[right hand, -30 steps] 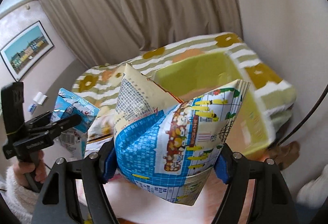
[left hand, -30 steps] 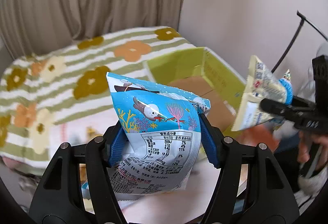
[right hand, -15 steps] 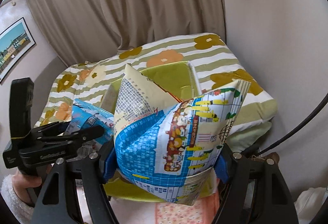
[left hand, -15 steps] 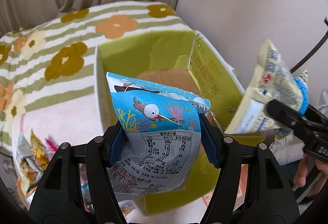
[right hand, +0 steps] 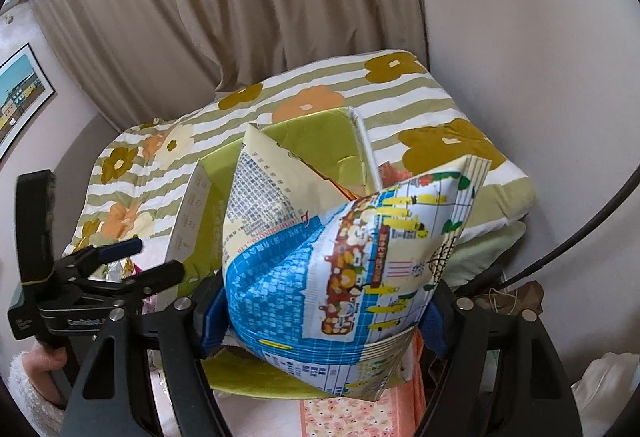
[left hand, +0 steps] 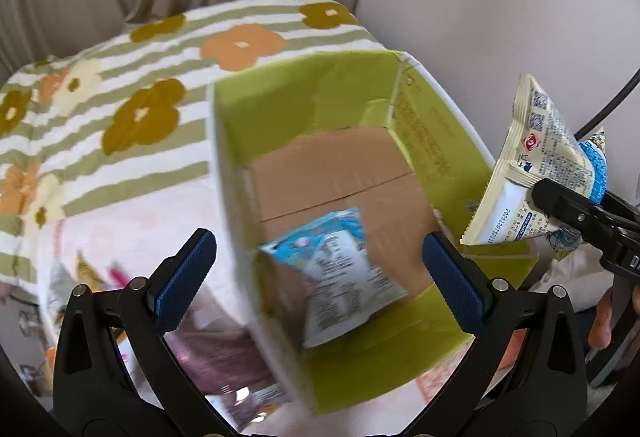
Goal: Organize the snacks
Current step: 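Carry both bags over the cardboard box and open both tools to drop them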
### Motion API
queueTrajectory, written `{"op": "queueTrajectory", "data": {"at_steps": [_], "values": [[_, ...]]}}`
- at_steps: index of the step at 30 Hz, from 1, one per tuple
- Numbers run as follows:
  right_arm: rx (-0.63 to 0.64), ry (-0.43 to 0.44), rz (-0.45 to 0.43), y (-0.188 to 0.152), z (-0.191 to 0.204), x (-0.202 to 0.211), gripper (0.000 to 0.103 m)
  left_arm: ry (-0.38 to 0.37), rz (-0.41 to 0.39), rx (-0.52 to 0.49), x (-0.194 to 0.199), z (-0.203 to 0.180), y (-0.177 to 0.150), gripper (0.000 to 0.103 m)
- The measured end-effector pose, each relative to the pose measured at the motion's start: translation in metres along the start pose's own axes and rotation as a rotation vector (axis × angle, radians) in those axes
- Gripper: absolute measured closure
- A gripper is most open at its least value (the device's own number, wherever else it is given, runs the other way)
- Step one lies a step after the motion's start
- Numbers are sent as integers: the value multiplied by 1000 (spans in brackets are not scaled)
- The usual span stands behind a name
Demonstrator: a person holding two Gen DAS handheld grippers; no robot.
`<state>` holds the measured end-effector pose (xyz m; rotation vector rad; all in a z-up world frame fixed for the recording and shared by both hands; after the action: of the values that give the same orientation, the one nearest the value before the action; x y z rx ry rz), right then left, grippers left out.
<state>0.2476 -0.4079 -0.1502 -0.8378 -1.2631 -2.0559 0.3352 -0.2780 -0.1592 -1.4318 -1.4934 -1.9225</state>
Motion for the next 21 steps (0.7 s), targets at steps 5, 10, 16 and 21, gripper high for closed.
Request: {"op": "queueTrajectory", "data": {"at_steps": [5,10,16,21], "values": [[13,6,39,-9,10,-17,30,40,-16,-3,17,13,-11,1],[-2,16,36,-13,12,-28,13,52,-31,-8,28,17,-18,1],[-1,13,-22,-14,13,-22,1,68,-34,-22,35,16,-26,1],[16,18,-11,-22,13,-12,1,65,-45,-11,44,15,-35,1]]}}
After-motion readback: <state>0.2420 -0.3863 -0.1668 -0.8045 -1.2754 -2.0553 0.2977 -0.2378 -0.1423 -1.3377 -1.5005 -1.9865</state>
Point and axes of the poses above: each gripper's, at about its wrist camera, not at the fingertips, and x roughly against the way its jaws point, z to its left, y to its top, the point moved 3 cm from there along -x, roughly the way its jaws point, and after that the axes turned 9 degrees about -x, right-handed, at the moved point
